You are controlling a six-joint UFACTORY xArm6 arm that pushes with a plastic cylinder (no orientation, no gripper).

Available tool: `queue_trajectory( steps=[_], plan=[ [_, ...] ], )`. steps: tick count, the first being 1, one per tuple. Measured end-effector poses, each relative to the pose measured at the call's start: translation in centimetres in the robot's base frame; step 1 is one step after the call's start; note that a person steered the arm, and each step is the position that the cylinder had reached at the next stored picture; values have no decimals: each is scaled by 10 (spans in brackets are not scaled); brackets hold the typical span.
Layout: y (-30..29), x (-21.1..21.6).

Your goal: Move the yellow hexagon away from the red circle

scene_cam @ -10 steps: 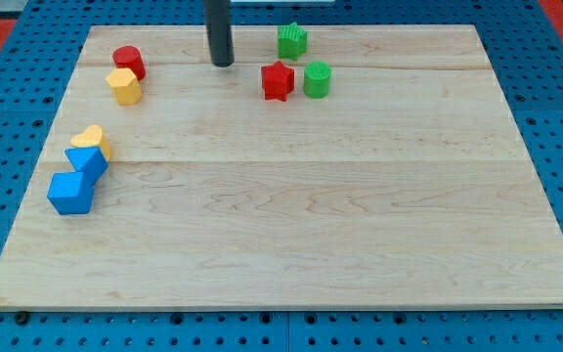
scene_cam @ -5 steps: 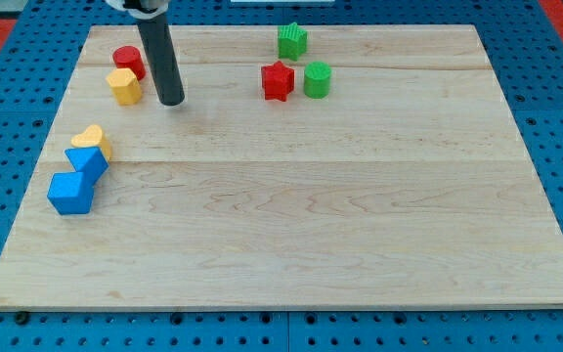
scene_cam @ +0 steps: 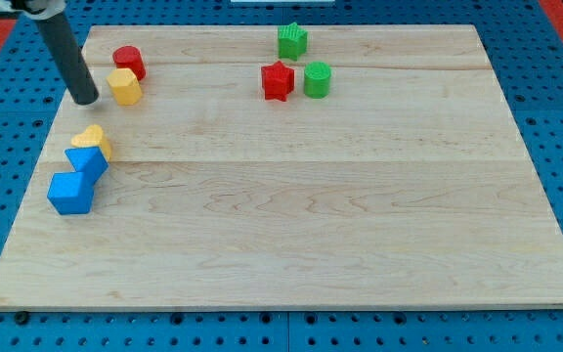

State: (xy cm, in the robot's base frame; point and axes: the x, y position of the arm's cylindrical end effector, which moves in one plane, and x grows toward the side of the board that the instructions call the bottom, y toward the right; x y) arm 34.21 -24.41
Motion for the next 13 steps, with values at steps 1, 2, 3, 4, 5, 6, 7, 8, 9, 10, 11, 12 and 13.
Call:
queue_trajectory(
  steps=[1, 2, 3, 4, 5, 6, 7, 8, 9, 10, 11, 12, 13],
  plan=[
    [36, 0],
    [63, -7],
    [78, -17],
    [66, -15],
    [51, -17],
    [52, -26],
    [68, -36],
    [88, -49],
    [112, -61],
    [137, -79],
    [149, -82],
    [145, -20],
    [143, 38]
  ],
)
